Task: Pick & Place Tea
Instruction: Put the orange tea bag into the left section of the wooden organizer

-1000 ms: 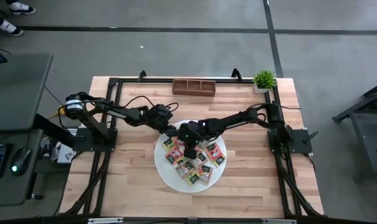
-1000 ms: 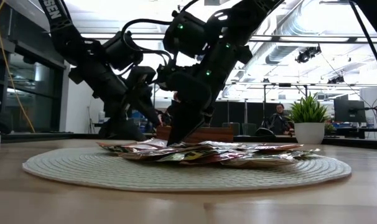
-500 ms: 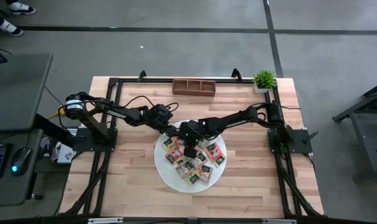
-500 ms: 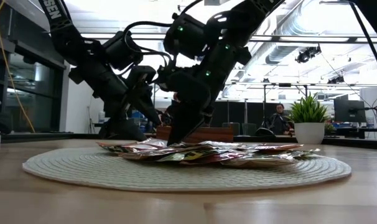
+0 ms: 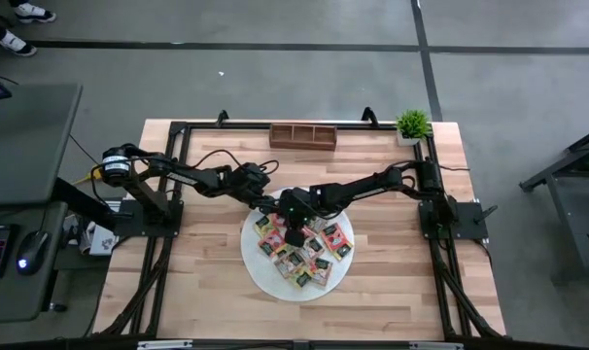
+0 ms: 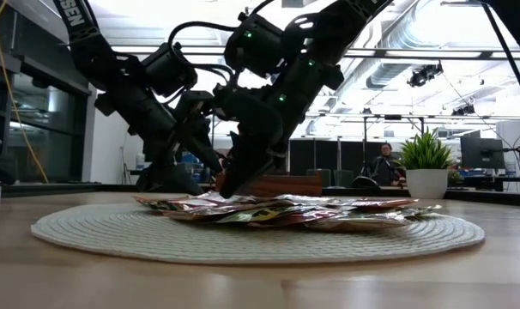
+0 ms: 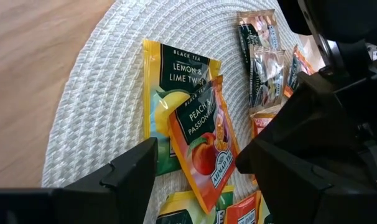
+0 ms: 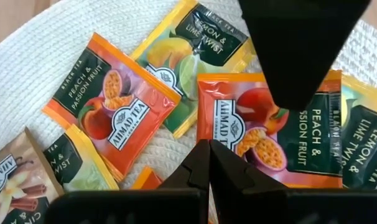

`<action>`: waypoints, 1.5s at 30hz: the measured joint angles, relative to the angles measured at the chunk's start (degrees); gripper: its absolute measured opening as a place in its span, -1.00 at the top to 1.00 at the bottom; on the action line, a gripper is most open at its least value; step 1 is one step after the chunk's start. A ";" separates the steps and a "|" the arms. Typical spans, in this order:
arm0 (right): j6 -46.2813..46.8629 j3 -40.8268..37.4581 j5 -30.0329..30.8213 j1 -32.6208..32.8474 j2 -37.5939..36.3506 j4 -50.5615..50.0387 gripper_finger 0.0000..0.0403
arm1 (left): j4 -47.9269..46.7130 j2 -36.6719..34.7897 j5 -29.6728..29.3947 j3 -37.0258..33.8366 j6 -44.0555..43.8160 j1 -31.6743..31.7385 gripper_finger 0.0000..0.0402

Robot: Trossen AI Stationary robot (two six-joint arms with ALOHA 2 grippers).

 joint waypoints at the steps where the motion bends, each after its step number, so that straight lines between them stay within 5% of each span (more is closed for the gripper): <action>1: 0.02 0.00 0.00 0.00 0.00 0.00 1.00 | 0.00 0.00 0.00 0.00 0.00 0.00 -0.26; 45: 3.23 -5.27 0.04 -0.63 -0.15 6.43 1.00 | -0.50 -0.02 -1.19 0.00 0.46 0.00 -0.26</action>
